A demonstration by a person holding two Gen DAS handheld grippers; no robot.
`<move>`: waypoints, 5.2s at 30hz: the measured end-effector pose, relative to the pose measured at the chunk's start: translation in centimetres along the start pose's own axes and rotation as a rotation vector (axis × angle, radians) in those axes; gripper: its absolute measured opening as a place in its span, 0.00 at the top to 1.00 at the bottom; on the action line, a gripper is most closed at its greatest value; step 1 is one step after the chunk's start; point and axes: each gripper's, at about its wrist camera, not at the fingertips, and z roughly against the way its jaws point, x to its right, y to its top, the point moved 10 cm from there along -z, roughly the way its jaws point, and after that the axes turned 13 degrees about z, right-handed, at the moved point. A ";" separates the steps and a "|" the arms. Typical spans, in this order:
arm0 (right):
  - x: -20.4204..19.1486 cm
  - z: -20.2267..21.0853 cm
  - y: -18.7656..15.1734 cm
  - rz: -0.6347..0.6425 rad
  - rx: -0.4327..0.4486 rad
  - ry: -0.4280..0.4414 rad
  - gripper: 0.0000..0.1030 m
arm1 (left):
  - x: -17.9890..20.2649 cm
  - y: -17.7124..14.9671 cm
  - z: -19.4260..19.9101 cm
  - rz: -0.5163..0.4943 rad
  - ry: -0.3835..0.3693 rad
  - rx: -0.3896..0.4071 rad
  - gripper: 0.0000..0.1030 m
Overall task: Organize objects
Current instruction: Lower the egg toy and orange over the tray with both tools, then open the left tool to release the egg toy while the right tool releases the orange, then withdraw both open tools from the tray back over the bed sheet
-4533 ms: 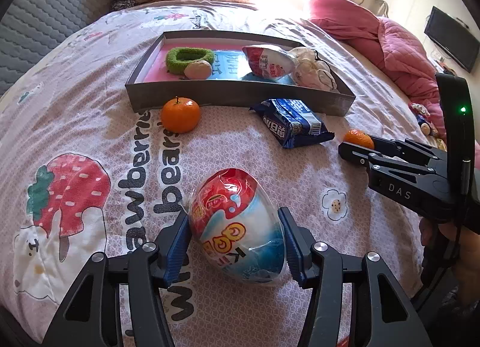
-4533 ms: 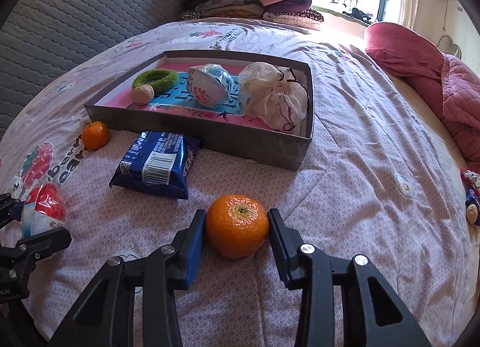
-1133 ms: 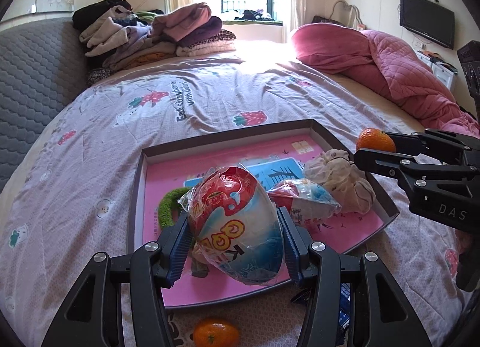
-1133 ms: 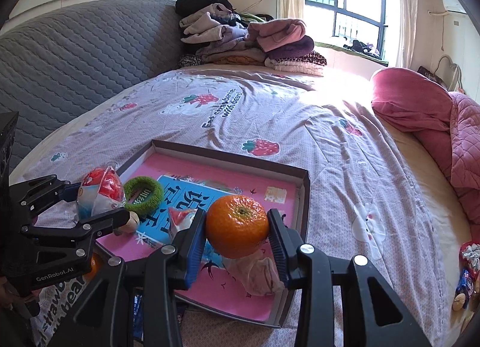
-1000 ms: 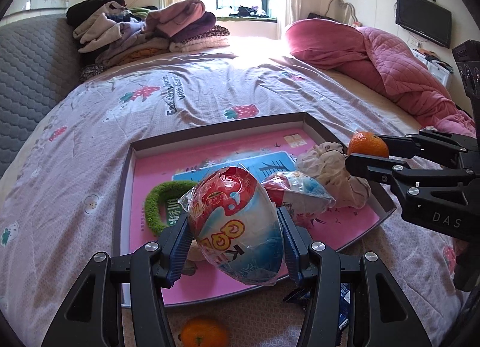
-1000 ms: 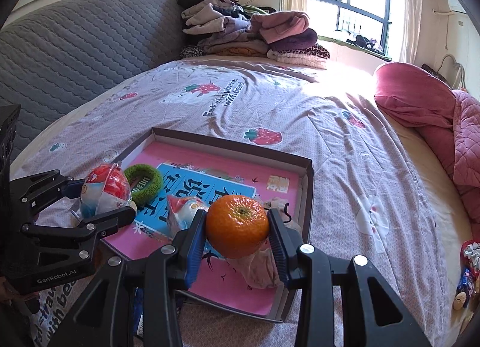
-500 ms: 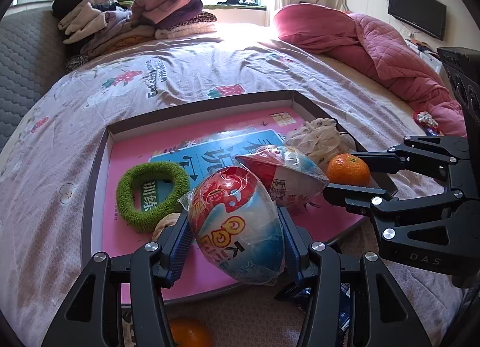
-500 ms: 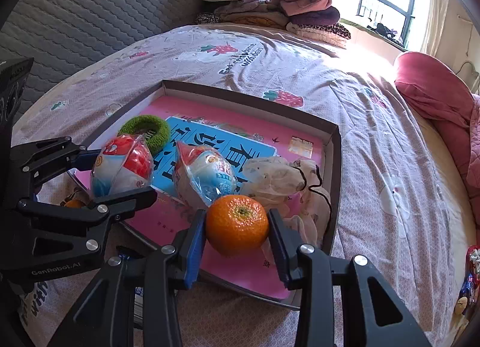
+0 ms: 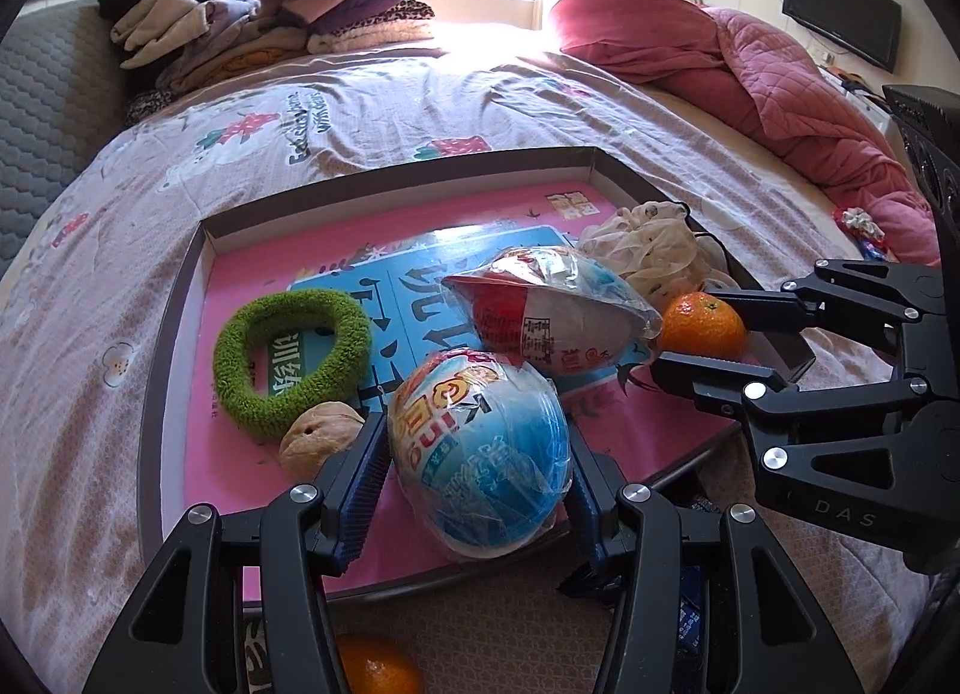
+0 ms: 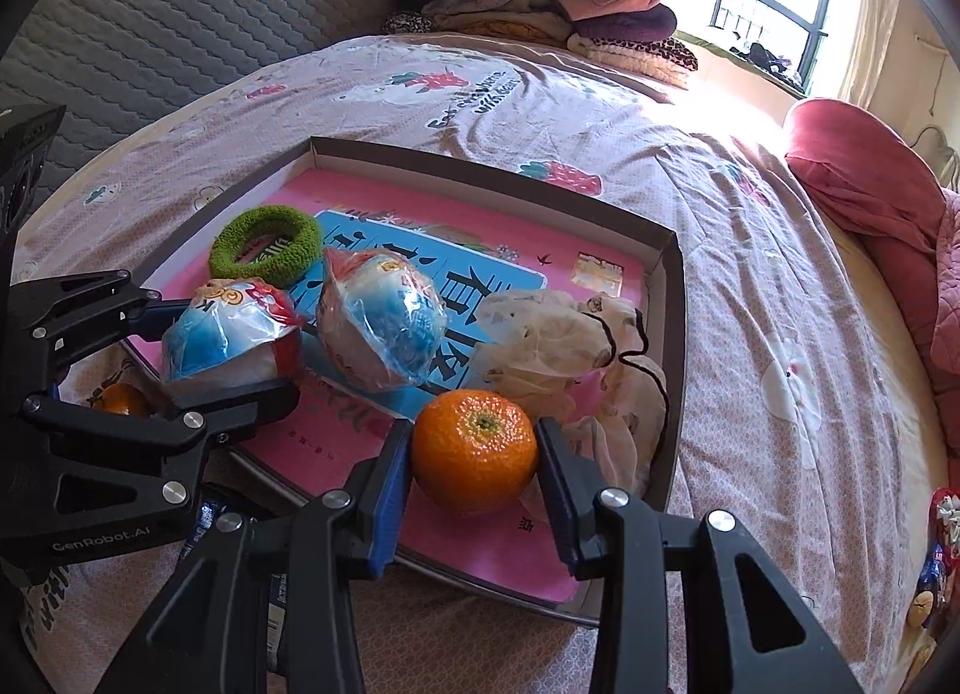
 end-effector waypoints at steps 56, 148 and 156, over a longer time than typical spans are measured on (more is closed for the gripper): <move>0.9 1.0 0.4 -0.050 -0.003 -0.010 0.60 | -0.6 0.6 0.7 0.041 -0.010 -0.011 0.46; 1.5 11.0 4.3 -0.146 0.252 -0.049 0.49 | -1.3 4.4 11.9 0.118 0.030 0.202 0.28; 0.5 14.4 4.8 -0.143 0.324 -0.045 0.49 | -1.3 4.2 15.4 0.112 0.048 0.256 0.28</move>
